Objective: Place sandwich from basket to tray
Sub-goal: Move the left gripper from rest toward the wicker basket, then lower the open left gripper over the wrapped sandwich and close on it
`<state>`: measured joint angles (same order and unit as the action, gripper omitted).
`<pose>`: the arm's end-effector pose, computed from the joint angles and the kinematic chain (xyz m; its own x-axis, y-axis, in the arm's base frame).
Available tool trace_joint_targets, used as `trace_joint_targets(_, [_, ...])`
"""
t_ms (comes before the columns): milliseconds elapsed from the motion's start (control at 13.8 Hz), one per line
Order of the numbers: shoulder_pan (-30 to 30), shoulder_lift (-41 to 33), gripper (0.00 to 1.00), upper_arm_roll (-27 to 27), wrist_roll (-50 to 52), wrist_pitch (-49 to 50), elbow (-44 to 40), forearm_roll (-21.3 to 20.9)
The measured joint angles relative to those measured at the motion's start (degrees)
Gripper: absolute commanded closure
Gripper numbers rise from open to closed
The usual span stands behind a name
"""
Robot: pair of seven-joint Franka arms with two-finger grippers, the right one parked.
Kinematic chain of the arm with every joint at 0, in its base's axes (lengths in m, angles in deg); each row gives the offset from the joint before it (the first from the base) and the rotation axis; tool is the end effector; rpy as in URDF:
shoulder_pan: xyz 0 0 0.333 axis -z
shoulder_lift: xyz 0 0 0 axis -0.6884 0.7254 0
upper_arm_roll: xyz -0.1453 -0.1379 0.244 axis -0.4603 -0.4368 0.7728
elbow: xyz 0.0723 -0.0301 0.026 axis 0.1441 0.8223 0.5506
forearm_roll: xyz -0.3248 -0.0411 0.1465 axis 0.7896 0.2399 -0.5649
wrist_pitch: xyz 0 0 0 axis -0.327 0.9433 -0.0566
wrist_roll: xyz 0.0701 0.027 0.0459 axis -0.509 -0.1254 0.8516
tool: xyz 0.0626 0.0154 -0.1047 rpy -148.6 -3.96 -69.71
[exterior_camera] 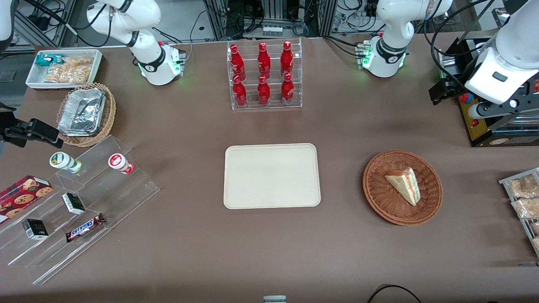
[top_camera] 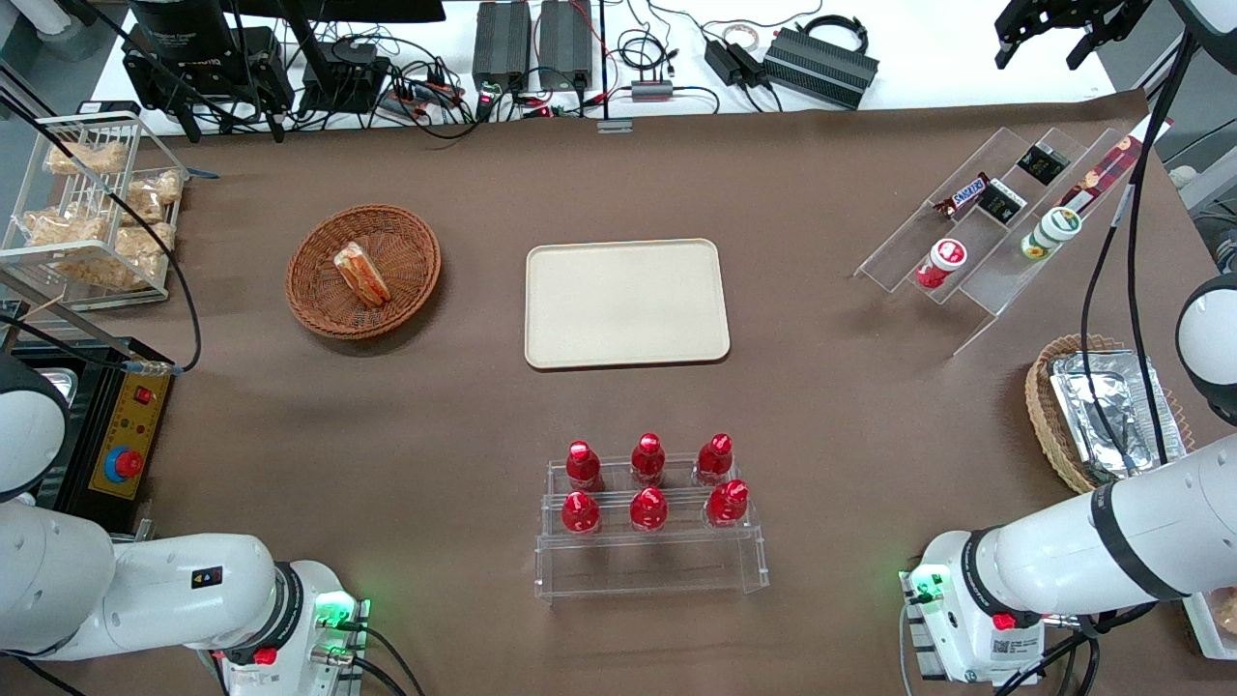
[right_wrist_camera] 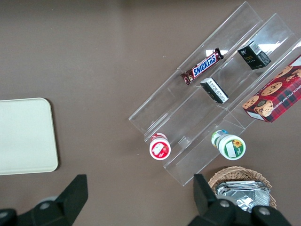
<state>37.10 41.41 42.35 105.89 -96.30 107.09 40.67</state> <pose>0.4861 -0.0819 0.6277 0.9774 0.1288 -0.1677 0.1069 -0.9852 -0.1338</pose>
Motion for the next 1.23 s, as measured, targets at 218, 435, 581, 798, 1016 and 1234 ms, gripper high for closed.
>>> trace_joint_targets(218, [-0.4,0.2,0.0,0.2,0.5,0.1,0.2,0.0])
trace_joint_targets(435, [-0.6,0.4,0.0,0.4,0.5,0.1,0.2,0.0])
trace_joint_targets(581, [-1.0,1.2,0.0,1.2,0.6,0.0,0.4,-0.1])
trace_joint_targets(798, [-2.6,4.7,0.0,2.8,0.6,-0.9,0.5,0.0])
trace_joint_targets(1016, [-2.8,9.4,0.0,3.2,0.6,-3.7,0.7,0.1])
trace_joint_targets(1234, [-2.6,13.7,0.0,3.0,1.4,-10.7,4.6,0.1])
